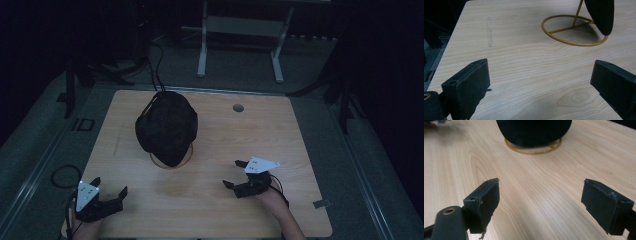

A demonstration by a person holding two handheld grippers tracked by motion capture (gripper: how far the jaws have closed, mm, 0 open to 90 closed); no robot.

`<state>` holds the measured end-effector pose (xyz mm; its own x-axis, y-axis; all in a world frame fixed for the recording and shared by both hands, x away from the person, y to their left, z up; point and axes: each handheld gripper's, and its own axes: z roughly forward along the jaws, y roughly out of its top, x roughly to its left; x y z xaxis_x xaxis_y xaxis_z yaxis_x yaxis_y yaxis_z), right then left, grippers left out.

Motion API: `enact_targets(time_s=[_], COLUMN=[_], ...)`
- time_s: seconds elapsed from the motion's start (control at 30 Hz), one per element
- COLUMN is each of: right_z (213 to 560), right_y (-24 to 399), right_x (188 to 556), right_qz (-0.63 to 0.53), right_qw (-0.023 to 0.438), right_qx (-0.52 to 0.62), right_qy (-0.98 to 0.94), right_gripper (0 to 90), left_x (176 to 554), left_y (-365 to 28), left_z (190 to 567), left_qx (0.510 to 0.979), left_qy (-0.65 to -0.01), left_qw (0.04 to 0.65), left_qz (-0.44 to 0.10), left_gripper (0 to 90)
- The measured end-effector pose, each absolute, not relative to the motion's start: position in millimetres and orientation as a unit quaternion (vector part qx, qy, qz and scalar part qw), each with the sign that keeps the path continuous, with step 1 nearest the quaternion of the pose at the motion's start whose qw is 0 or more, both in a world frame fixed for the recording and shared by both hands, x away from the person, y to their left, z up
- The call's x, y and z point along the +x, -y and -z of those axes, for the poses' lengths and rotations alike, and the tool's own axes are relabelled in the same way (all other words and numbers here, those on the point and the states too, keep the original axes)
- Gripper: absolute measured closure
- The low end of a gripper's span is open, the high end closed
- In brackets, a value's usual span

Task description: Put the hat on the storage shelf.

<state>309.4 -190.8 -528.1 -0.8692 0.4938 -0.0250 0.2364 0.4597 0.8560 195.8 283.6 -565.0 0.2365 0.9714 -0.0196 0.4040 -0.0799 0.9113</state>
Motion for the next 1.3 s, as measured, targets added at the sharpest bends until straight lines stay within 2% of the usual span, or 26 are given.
enact_targets(time_s=[0.27, 0.73, 1.3], right_z=[541.9, 552.1, 555.9], right_y=[202.4, 223.6, 232.2], right_x=[302.9, 290.4, 291.9], right_qz=[-0.465, -0.466, -0.481], right_qw=[0.127, 0.145, 0.158], right_qx=[0.227, 0.223, 0.224], right_qy=[-0.846, -0.844, -0.833], right_gripper=[14.9, 14.9, 15.0], left_x=[195.9, 196.3, 196.7], left_y=[-283.8, -283.9, -284.0], left_z=[565.0, 565.3, 565.8], left_qx=[0.657, 0.657, 0.659], left_qy=[-0.523, -0.523, -0.523], left_qw=[0.432, 0.434, 0.434], left_qz=[-0.328, -0.326, -0.323], left_gripper=[2.9, 2.9, 2.9])
